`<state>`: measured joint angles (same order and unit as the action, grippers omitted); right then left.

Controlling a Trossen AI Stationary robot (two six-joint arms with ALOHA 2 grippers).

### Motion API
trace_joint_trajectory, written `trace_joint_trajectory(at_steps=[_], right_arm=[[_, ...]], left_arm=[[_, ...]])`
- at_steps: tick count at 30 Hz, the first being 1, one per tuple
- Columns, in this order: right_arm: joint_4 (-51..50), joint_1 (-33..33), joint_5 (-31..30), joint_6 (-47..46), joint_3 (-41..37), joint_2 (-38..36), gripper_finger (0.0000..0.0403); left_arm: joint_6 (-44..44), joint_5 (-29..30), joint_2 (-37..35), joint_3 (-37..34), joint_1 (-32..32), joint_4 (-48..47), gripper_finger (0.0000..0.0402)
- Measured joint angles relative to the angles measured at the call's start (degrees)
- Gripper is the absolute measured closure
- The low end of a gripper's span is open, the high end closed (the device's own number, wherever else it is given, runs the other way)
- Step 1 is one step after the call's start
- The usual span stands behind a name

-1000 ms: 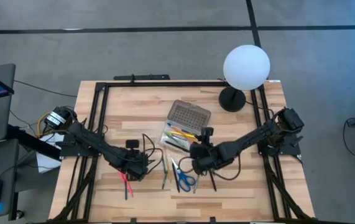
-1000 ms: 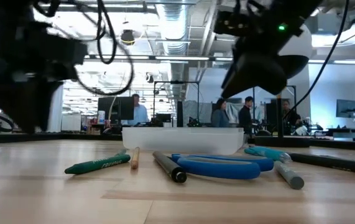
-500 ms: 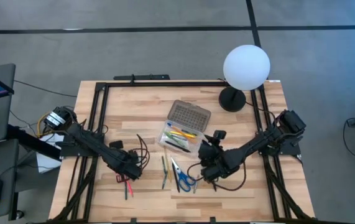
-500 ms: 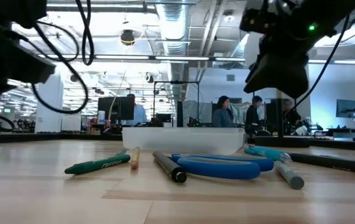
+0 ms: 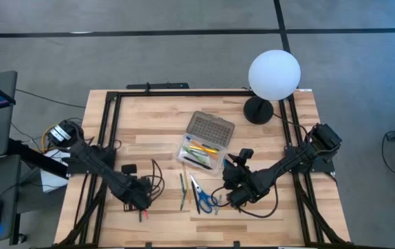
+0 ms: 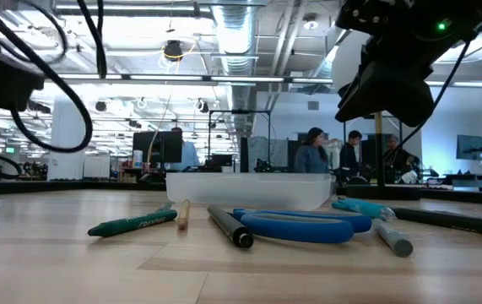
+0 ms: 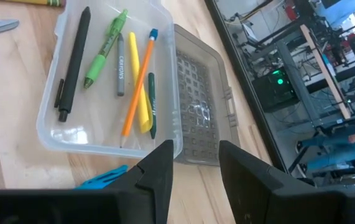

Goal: Pick & place school supplies into a supply box
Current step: Put the pink pen into the gray supply box

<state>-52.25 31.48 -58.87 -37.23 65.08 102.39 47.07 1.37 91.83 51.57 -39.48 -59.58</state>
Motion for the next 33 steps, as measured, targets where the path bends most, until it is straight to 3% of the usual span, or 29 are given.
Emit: trace_joint_trajectory(at_steps=[18, 25, 33], right_arm=[[0.92, 0.0, 0.25, 0.05, 0.0, 0.0, 0.0281], [0.92, 0.39, 0.48, -0.26, 0.0, 0.0, 0.0282], [0.92, 0.37, 0.5, -0.31, 0.0, 0.0, 0.0282]], left_arm=[[-6.29, 5.1, 0.0, -0.93, -3.77, 5.08, 0.0288], [-14.03, 4.02, 0.07, -2.14, -3.8, 6.43, 0.0288], [-16.83, 2.14, 0.09, -2.14, -3.85, 4.88, 0.0288]])
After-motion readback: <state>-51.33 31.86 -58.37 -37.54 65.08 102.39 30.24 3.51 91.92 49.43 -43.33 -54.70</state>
